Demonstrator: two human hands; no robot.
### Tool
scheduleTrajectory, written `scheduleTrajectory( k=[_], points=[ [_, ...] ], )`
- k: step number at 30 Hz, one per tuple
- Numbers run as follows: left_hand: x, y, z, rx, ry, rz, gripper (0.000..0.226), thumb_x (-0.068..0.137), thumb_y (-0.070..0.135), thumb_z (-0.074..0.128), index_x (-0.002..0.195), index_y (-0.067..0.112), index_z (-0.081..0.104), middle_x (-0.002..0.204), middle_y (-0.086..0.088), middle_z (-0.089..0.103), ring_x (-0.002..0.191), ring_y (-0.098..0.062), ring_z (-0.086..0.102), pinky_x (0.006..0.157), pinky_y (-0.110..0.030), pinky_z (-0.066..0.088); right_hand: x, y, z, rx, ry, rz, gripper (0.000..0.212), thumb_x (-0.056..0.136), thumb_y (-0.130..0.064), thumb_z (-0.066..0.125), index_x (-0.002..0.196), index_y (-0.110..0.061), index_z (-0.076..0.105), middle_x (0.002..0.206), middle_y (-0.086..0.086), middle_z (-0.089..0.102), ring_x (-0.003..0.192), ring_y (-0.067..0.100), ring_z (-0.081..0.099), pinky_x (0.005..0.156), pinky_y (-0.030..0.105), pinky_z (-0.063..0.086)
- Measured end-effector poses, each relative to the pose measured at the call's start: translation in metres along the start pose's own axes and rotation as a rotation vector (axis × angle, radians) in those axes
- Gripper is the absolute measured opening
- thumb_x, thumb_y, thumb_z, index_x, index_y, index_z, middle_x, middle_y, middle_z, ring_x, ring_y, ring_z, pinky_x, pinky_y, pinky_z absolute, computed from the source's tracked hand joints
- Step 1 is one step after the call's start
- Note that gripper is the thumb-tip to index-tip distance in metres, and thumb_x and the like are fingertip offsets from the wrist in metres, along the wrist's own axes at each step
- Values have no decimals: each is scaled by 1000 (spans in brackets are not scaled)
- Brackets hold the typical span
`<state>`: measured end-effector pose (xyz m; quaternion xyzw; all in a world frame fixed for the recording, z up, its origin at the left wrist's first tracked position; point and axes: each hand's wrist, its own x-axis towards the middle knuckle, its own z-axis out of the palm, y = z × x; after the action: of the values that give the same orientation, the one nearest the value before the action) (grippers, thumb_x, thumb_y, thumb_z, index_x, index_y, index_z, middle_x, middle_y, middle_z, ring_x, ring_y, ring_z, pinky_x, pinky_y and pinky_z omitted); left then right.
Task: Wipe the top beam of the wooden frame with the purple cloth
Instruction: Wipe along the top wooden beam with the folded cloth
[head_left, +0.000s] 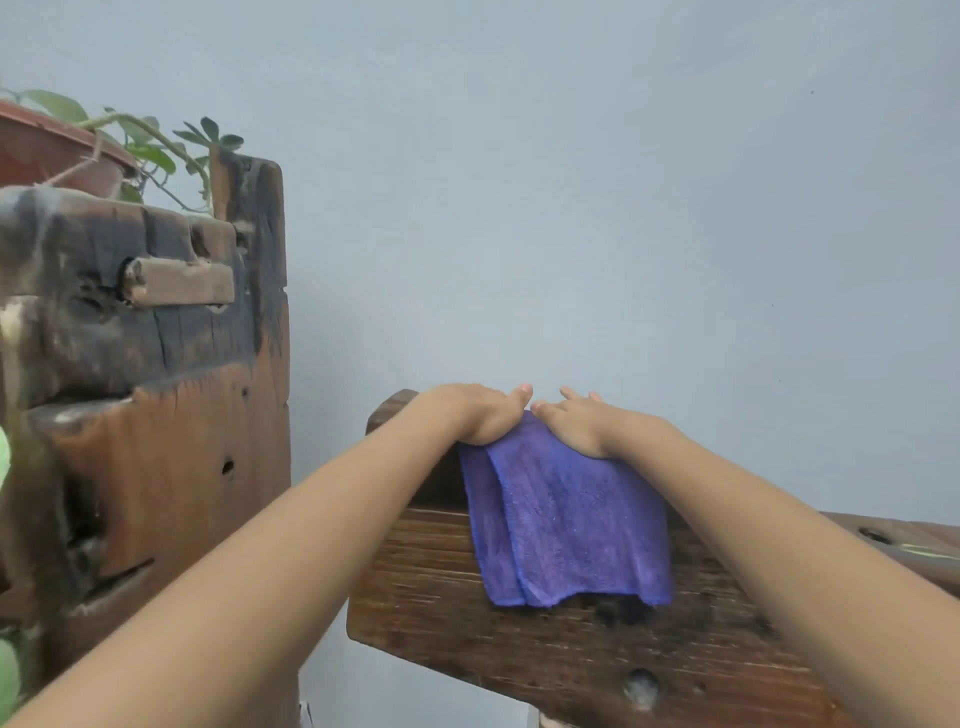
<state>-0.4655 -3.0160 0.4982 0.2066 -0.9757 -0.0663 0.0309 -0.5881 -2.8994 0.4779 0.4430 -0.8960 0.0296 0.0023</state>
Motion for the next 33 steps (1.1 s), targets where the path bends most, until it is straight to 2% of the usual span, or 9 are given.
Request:
scheduleTrajectory(
  k=[4, 7, 11, 16, 19, 21, 25, 29, 33],
  points=[
    [-10, -1, 4, -24, 62, -12, 72, 105, 53, 5, 156, 12, 36, 164, -12, 33, 153, -29, 28, 124, -41, 16, -16, -1, 0, 81, 34, -68, 55, 112, -37, 11, 164, -20, 20, 173, -2, 16, 160, 18, 4, 126, 39, -1],
    [-24, 3, 10, -4, 93, 80, 63, 107, 49, 8, 158, 24, 33, 165, -1, 32, 154, -20, 26, 125, -42, 16, -38, 1, 2, 119, 66, -96, 57, 112, -42, 16, 164, -20, 19, 172, 0, 16, 159, 14, 12, 125, 29, 3],
    [-45, 7, 21, 30, 138, 159, 58, 106, 50, 7, 159, 38, 26, 167, 10, 25, 155, -12, 19, 126, -40, 12, -68, 4, 13, 92, 144, -79, 61, 111, -41, 14, 164, -11, 19, 173, 6, 14, 160, 15, 9, 126, 31, 5],
    [-63, 17, 35, 88, 201, 223, 59, 107, 48, 8, 160, 31, 27, 168, 11, 22, 155, -9, 17, 126, -38, 13, -101, 5, 34, 10, 328, -5, 63, 111, -40, 16, 159, -1, 26, 169, 18, 21, 158, 26, 19, 126, 39, 16],
    [-61, 21, 31, 59, 170, 218, 60, 107, 47, 6, 160, 28, 26, 168, 11, 21, 155, -9, 15, 126, -36, 10, -106, 6, 38, 52, 275, 3, 66, 110, -41, 14, 162, -1, 14, 172, 18, 10, 160, 25, 10, 128, 40, 10],
    [-56, 23, 26, 4, 118, 205, 62, 106, 51, 4, 161, 28, 23, 168, 11, 19, 156, -9, 13, 126, -33, 6, -99, 9, 33, 80, 232, 5, 65, 110, -40, 14, 162, 0, 13, 172, 17, 8, 160, 25, 7, 128, 41, 8],
    [-43, 32, 20, -51, 59, 214, 70, 102, 61, 1, 161, 29, 21, 169, 6, 19, 157, -15, 13, 123, -33, 4, -71, 18, 24, 151, 194, 44, 59, 108, -36, 15, 145, 1, 42, 157, 20, 38, 151, 34, 28, 123, 47, 21],
    [-18, 41, 19, -72, 22, 182, 84, 94, 72, -5, 159, 30, 30, 166, -4, 29, 155, -25, 22, 124, -40, 9, -41, 28, 16, 209, 153, 87, 59, 108, -34, 11, 155, -9, 36, 162, 17, 36, 151, 34, 31, 123, 48, 22],
    [2, 52, 24, -103, 60, 138, 91, 91, 77, -4, 158, 26, 32, 164, -10, 34, 152, -30, 27, 122, -42, 14, -21, 46, 12, 310, 287, 140, 50, 106, -29, 17, 136, -12, 54, 148, 15, 52, 137, 36, 45, 112, 46, 36]
  ],
)
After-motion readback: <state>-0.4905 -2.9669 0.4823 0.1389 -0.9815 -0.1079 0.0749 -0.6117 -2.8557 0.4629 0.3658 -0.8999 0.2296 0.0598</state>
